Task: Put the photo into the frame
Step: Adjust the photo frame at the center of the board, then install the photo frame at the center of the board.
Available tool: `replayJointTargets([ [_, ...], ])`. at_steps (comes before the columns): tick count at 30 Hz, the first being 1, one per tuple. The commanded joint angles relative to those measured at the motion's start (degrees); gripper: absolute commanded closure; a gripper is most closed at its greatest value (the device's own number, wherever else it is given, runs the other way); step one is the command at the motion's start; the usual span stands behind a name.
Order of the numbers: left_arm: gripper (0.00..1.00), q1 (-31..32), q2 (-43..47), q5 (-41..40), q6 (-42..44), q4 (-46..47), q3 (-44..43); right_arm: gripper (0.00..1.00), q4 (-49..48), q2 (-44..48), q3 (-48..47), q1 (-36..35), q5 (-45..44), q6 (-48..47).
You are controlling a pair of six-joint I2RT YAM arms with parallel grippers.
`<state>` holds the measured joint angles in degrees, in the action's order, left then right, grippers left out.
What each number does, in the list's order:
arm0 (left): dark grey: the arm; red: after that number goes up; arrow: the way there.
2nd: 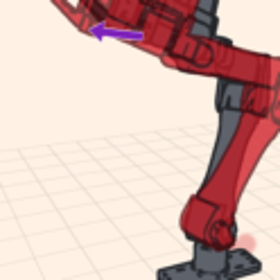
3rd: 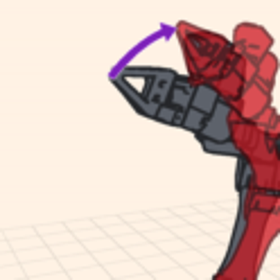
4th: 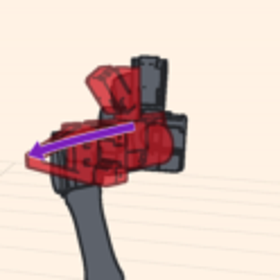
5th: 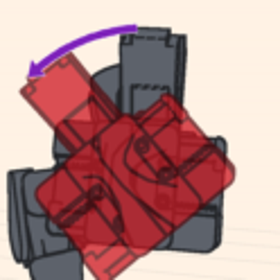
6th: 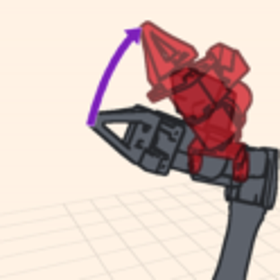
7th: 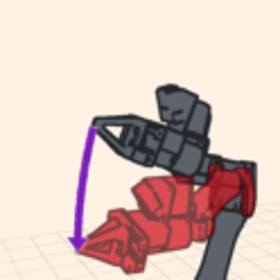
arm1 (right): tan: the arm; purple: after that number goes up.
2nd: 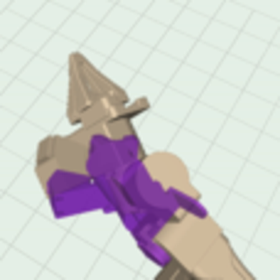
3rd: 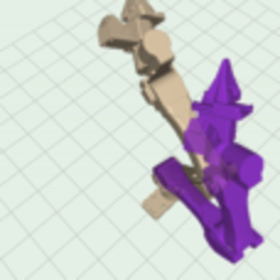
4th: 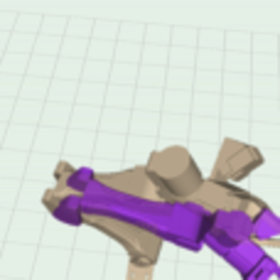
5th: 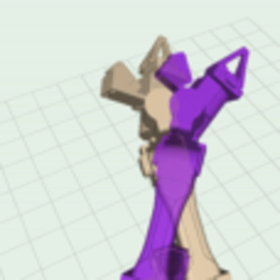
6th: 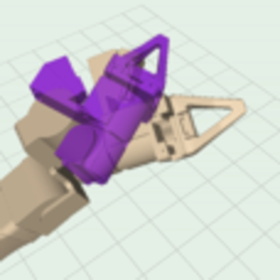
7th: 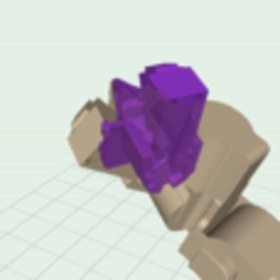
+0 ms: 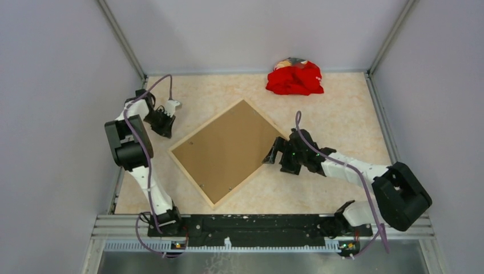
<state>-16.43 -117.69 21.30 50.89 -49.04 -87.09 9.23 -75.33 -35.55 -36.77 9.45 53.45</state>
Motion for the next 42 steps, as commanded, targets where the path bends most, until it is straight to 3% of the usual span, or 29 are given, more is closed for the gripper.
replayJointTargets([
  [1,0.75,2.31,0.26,5.39,-0.19,-1.51,6.04,0.01,-16.45,-4.36,0.29,-0.11,2.55,7.68],
  [4,0.75,4.98,1.93,8.28,0.08,-1.61,10.37,0.01,-23.81,-9.35,-0.21,2.89,5.16,10.16],
  [7,0.74,9.38,3.15,10.10,-0.22,-1.10,14.47,0.01,-24.95,-14.62,-3.75,7.69,6.52,9.48],
  [15,0.73,17.57,5.16,16.56,-1.19,-3.30,17.83,0.01,-15.38,-22.34,-17.86,14.99,5.21,0.39],
  [19,0.72,16.90,5.72,16.96,-0.67,-4.99,17.01,0.01,-9.82,-22.61,-21.56,15.79,1.63,-4.73],
  [22,0.68,12.30,5.60,18.74,0.70,-8.06,14.01,0.01,-6.16,-18.44,-20.75,15.13,-2.11,-7.30],
  [27,0.65,7.68,6.55,21.52,6.26,-15.71,11.50,0.01,0.61,-7.91,-19.79,8.79,-9.31,-11.33],
  [32,0.61,9.01,8.33,26.17,9.02,-18.99,15.51,0.01,-3.24,-3.04,-15.59,-4.95,-10.32,-7.94],
  [37,0.59,11.79,6.20,28.23,6.80,-16.96,16.63,0.04,-11.34,-11.06,-16.62,-20.42,-9.59,-6.30],
  [42,0.60,12.73,4.35,28.95,5.06,-15.98,15.54,0.10,-15.31,-22.13,-23.08,-26.52,-5.86,-7.47],
])
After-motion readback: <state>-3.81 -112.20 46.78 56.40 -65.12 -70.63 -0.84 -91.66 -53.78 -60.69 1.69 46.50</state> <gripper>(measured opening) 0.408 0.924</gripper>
